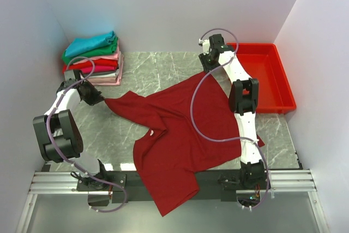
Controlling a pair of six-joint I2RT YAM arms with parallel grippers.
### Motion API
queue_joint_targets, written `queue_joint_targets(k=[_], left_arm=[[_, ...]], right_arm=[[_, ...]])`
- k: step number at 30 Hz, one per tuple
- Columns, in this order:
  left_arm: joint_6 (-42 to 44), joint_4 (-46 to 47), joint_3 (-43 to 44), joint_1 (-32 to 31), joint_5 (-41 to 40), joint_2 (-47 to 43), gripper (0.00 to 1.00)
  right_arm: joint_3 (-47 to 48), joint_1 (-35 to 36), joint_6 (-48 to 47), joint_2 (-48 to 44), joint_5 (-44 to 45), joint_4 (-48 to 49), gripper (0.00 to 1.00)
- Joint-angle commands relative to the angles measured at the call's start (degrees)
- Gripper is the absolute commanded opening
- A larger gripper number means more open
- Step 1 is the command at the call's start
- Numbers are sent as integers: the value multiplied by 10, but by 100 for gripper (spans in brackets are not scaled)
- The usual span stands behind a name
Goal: Fold and stack the t-shirts
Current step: Flatten the tshirt out
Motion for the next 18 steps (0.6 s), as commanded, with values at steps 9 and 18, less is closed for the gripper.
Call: queue_joint_targets(k=[9,18], left_arm=[[17,2,-9,-1,42,-39,1],[20,-2,-14,0,45,-43,0]], right_arm=[[43,-11,-40,52,-42,24,48],[65,-15,-46,73,-58,10,30]])
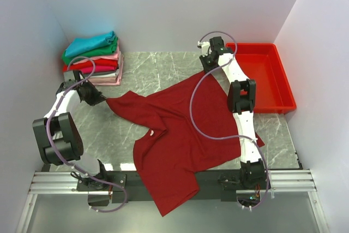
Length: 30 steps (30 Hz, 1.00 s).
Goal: Fold and stack the t-shirts
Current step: Flatten the tshirt out
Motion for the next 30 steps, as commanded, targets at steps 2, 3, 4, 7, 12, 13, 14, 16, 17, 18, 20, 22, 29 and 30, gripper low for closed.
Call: queue_joint_targets(k=[2,3,4,7,12,13,14,16,17,18,20,22,29,30], left_arm=[[13,-1,-8,0,13,-29,0],[13,-2,-9,-1,15,-30,0],[13,-2,-10,0,15,-35,0],[16,-3,-15,0,16,-52,0],[31,-16,-9,-1,-9,-108,0],[31,-19,-6,-1,-24,-129,0],[31,-20,-2,-1,-29,-141,0],[27,-25,5,0,-39,-175,0],[24,-26,14,0,-52,-188,0],[24,-30,20,-1,-59,-209,0],[21,-39,41,0,-75,-232,0],[19,-42,56,0,-88,-263,0],[3,-34,146,1,-142,-361,0],[1,-32,157,1,-156,-370,0]], right_arm=[[15,-4,-6,9,-11,-6,17],[13,-4,-7,6,-13,-5,10],[1,-5,-7,2,-17,-2,7],[-44,-6,-9,-30,-17,28,0],[-90,-4,1,-133,-65,52,0],[-110,1,4,-152,-73,55,0],[-124,3,5,-195,-79,59,0],[-171,9,8,-243,-85,79,0],[-185,17,9,-291,-86,83,0],[-199,23,10,-315,-84,93,0],[-234,39,5,-383,-76,96,0],[-262,53,0,-429,-54,101,0],[-192,99,-45,-583,15,31,0],[-156,103,-49,-593,21,22,0]])
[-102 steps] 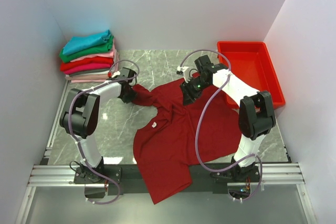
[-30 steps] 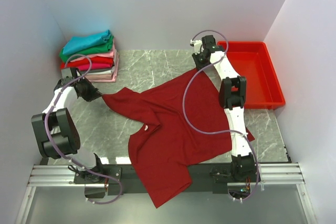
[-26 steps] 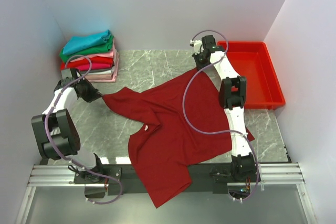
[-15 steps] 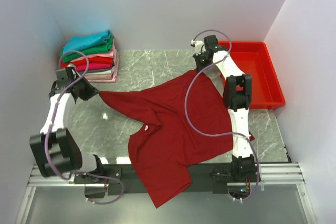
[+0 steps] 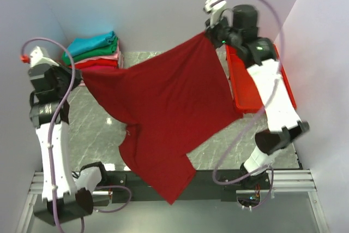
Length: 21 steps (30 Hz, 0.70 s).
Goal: Fold and stack the t-shirts
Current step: Flatten the tshirt out
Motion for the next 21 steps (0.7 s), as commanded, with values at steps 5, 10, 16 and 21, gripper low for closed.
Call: queue_joint_targets(k=[5,10,16,21], left_arm=[[-20,24,164,1,-77,-84,0],[-23,2,304,-1,-77,-93,0],[-37,-11,385,-37,-121,-96,1],[-47,-10,421,-49,-125,-90,1]], right_arm=[[143,23,-40,-116,96,-54,0],[171,41,-40,-209,136,-26,0],[167,38,-43,-286,165,6,0],[162,21,-42,-304,166,12,0]])
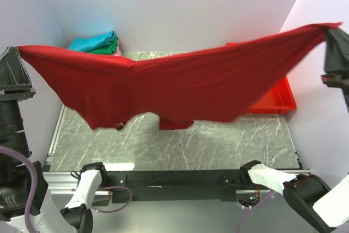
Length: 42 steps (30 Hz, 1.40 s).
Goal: Fold and stack the t-shirts
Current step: Flatten the tshirt out
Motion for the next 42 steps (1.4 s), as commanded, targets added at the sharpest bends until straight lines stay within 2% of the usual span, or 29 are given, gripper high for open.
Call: queue_joint_targets(k=[1,7,12,17,19,21,23,27,32,42], left_arm=[[-10,-2,24,-6,-24,18,1],[5,12,10,-11,-31,49,1],[14,74,-91,-11,-26,67,1],[10,135,-289,-11,17,113,1],[1,177,-386,-10,33,143,1],[-4,205,-463,-10,37,170,0],[-15,250,-502,-10,43,218,0],[-19,279,-518,-10,40,317,0],[-3,273,-470,-11,37,413,0],[30,281,-422,-10,38,455,0]], right_arm=[[-7,-8,-8,20,24,27,0],[-38,-10,-8,40,21,33,0],[-224,-12,-7,27,17,126,0],[-417,-66,37,59,-39,225,0],[-490,-76,42,101,-59,273,0],[-527,-80,41,158,-67,309,0],[-558,-80,36,203,-68,351,0],[-526,-79,30,372,-56,370,0],[-441,-79,29,501,-35,344,0],[-349,-83,45,561,-10,321,0]])
